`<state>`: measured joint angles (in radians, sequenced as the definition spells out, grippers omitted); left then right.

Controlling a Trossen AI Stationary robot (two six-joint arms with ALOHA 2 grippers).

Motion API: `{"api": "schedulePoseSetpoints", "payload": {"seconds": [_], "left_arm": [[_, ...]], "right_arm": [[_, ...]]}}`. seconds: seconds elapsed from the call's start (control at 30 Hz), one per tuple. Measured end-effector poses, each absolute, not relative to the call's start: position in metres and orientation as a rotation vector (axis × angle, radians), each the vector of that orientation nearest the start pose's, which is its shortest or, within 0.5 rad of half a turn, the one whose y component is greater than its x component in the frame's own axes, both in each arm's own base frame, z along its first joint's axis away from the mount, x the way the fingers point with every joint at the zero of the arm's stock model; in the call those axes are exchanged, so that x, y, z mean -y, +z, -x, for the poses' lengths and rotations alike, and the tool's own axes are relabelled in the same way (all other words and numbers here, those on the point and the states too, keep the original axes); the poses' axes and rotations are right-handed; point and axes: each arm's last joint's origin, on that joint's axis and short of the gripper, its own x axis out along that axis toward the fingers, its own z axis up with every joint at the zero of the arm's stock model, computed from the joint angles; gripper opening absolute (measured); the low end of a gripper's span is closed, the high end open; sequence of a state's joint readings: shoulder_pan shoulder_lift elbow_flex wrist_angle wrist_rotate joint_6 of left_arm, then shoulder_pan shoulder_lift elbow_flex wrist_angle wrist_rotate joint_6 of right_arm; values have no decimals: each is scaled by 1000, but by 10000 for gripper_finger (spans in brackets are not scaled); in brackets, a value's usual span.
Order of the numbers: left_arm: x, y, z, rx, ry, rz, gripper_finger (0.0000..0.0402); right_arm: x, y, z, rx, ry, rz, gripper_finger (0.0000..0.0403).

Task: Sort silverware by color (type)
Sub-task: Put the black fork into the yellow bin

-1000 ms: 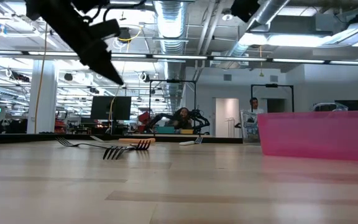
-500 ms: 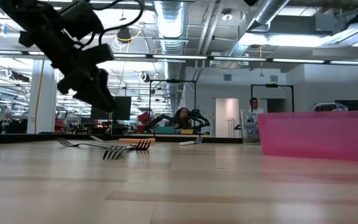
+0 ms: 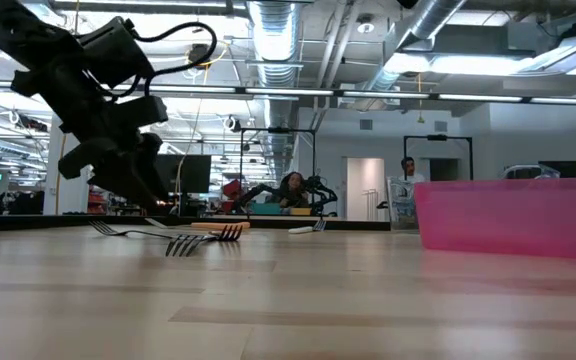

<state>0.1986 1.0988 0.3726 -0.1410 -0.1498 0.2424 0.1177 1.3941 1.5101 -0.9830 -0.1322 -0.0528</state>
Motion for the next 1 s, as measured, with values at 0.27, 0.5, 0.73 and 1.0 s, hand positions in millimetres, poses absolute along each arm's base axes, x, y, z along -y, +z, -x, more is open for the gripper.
{"api": "schedulePoseSetpoints", "payload": {"seconds": [0.27, 0.5, 0.73, 1.0], "left_arm": [[-40, 146, -181, -902, 193, -205, 233], [-44, 131, -182, -1000, 199, -154, 233], [-45, 116, -186, -1082, 191, -126, 224], [-43, 112, -185, -1105, 170, -86, 80]], "right_arm": [[-36, 378, -270, -864, 253, 44, 142], [-36, 378, -270, -864, 253, 43, 142], [-36, 378, -270, -865, 253, 43, 142], [-36, 377, -270, -865, 253, 43, 142]]}}
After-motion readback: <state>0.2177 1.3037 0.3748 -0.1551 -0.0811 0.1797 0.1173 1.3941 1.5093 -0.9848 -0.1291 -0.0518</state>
